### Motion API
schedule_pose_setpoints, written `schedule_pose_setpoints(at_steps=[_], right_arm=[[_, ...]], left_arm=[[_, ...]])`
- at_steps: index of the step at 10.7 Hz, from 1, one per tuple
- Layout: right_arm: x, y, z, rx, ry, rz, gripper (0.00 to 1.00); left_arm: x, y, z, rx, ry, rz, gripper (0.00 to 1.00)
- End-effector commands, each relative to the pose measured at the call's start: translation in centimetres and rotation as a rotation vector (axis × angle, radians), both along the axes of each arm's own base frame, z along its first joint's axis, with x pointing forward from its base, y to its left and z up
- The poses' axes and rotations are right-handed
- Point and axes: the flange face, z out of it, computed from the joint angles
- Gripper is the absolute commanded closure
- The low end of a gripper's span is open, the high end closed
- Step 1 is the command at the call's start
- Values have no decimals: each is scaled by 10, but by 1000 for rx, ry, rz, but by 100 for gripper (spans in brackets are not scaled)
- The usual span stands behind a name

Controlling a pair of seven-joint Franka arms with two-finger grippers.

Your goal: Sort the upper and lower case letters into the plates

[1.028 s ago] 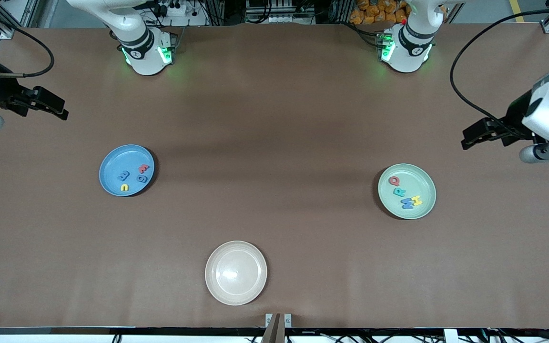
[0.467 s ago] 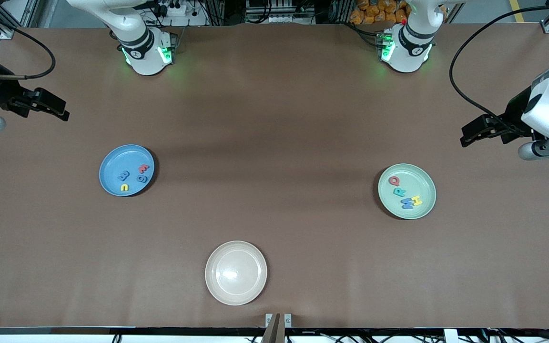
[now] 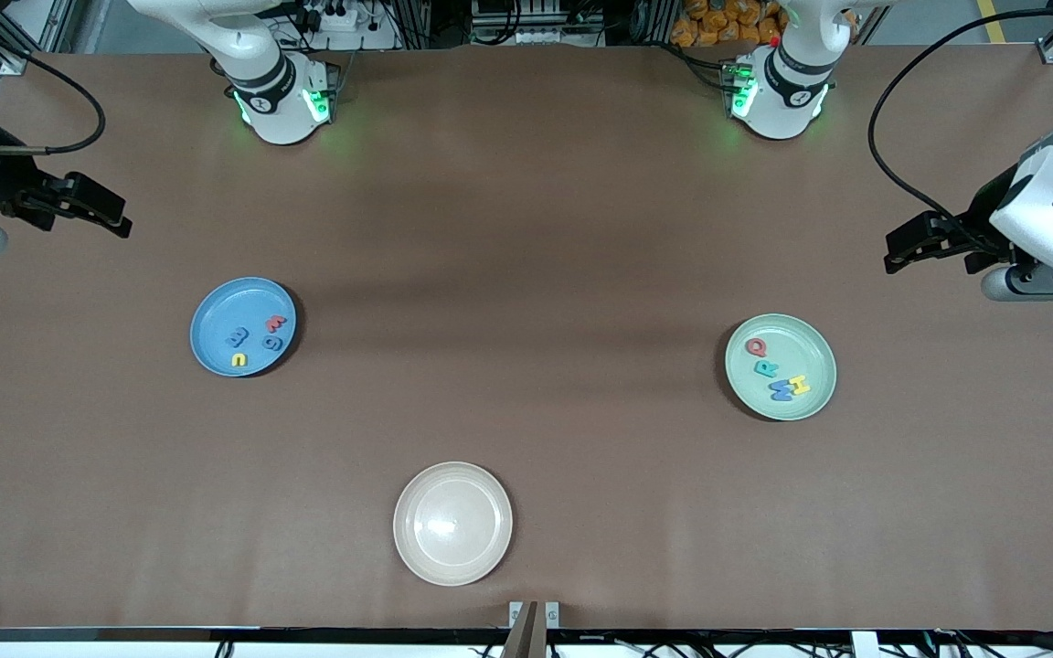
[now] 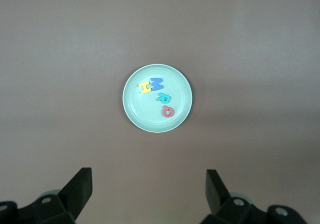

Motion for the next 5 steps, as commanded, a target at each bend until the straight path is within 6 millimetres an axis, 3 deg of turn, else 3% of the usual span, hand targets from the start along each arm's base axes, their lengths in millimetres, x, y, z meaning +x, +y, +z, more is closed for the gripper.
schedule_pose_setpoints(at_steps=[1,5], right_arm=[[3,8,3,-4,-3,6,0],[2,11,3,-4,3,9,0]], left_arm=[[-3,4,4,30,2,-27,0],[-2,4,1,30,5,-21,0]])
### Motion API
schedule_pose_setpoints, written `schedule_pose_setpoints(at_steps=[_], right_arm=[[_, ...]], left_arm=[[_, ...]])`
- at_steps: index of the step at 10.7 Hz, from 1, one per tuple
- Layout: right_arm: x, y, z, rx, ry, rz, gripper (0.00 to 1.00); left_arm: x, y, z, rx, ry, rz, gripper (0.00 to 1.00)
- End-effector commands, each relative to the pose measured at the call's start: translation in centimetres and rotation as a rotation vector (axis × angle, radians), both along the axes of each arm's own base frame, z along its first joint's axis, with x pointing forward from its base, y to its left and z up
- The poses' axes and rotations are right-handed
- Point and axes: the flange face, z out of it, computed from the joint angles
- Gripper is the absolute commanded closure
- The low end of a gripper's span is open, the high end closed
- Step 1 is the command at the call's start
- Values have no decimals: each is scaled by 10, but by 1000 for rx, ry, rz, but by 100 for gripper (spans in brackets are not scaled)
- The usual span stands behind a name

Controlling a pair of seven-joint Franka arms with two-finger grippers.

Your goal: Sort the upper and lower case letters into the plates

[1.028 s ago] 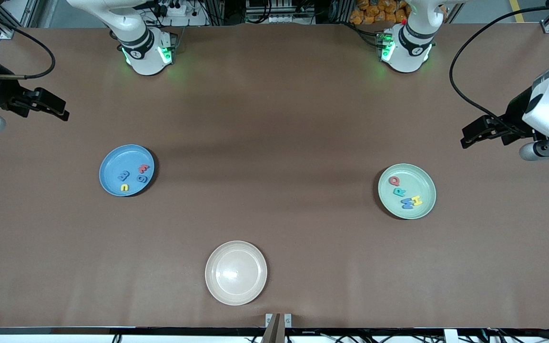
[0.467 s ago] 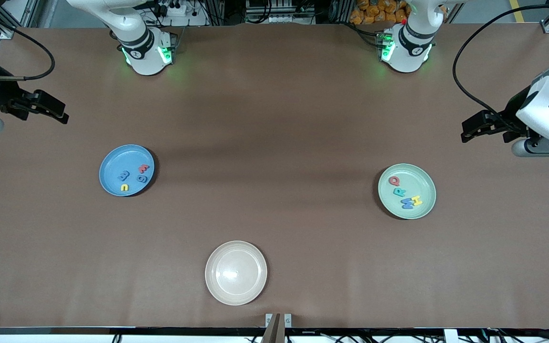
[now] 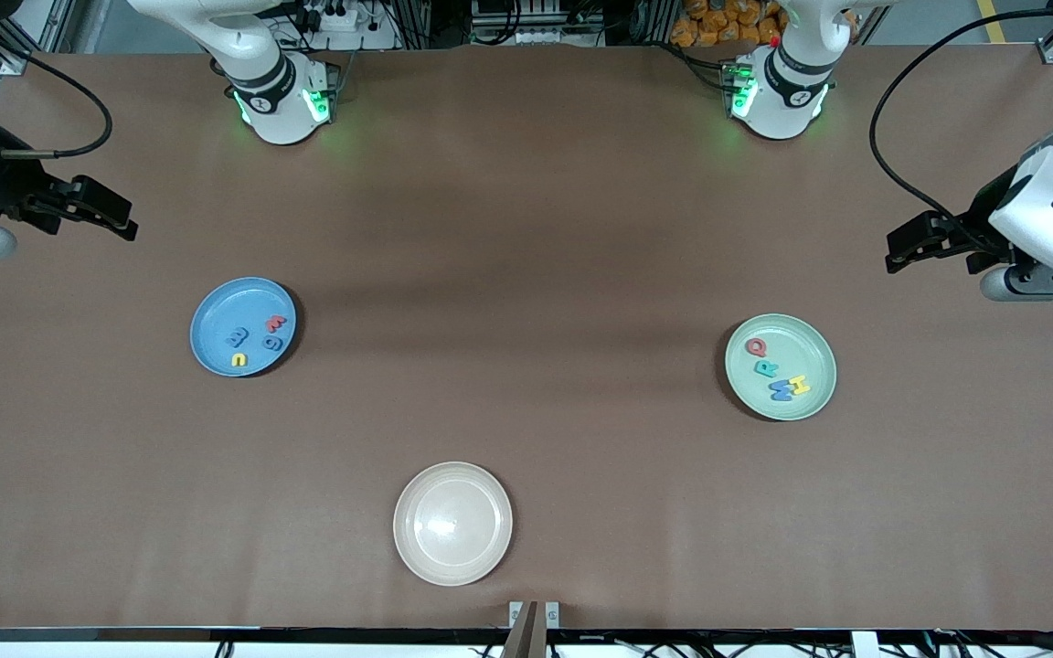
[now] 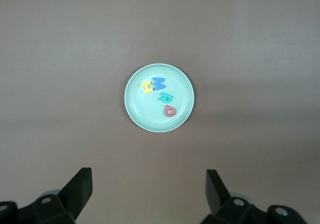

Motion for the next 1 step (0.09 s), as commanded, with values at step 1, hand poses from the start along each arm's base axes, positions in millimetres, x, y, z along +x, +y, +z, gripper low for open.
schedule_pose_setpoints(at_steps=[1], right_arm=[[2,7,4,-4,0,-4,0]], left_arm=[[-3,3,3,27,1,-19,0]])
